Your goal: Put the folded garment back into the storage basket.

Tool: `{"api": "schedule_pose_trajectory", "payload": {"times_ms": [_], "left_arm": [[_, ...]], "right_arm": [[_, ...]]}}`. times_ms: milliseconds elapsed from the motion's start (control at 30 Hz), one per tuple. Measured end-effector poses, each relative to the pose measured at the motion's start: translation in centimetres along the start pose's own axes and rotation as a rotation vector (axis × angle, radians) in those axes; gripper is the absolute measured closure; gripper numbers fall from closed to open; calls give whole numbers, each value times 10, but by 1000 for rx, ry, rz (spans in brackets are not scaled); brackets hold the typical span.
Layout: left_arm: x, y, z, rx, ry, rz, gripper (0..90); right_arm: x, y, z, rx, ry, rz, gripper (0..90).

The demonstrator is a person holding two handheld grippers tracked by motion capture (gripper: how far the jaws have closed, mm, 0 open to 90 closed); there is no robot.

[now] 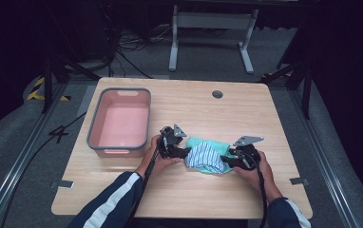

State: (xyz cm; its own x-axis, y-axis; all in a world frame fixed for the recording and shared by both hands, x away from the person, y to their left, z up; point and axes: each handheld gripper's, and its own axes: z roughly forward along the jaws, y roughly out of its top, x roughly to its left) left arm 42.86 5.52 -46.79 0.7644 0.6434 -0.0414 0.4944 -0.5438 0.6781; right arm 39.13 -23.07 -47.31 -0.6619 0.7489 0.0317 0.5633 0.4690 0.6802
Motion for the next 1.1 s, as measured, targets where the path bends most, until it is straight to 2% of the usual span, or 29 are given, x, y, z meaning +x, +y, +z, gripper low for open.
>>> {"api": "schedule_pose_trajectory", "payload": {"times_ms": [67,133,200,300,333,367,433,500,567,700,900,1100], "left_arm": [[0,-3,6,31,-13,4,355],[1,-5,6,20,-18,5,344],[-1,-5,5,19,-24,28,362],[-5,-8,4,-4,-38,51,484],[-5,-8,4,-4,-38,51,520],[-6,-9,3,-1,-45,60,520],[-8,-9,1,10,-72,83,592],[-9,-10,0,14,-81,97,647],[-9,-10,0,12,-84,98,676],[-10,-11,0,8,-119,112,788],[-13,-11,-1,9,-118,99,816],[-15,-8,-4,21,-112,121,824]], "right_arm": [[0,0,0,-2,1,4,540],[0,0,1,-7,-2,2,540],[1,-1,1,-13,-7,12,540],[2,0,1,-12,-18,18,539],[2,0,1,-12,-18,18,539],[2,-1,1,-14,-17,21,539],[3,-1,1,-16,-25,28,538],[4,-1,1,-15,-31,30,541],[4,0,1,-13,-23,31,609],[6,0,1,-18,1,30,756],[6,-1,1,-21,9,41,803],[8,1,-2,-24,3,34,816]]}}
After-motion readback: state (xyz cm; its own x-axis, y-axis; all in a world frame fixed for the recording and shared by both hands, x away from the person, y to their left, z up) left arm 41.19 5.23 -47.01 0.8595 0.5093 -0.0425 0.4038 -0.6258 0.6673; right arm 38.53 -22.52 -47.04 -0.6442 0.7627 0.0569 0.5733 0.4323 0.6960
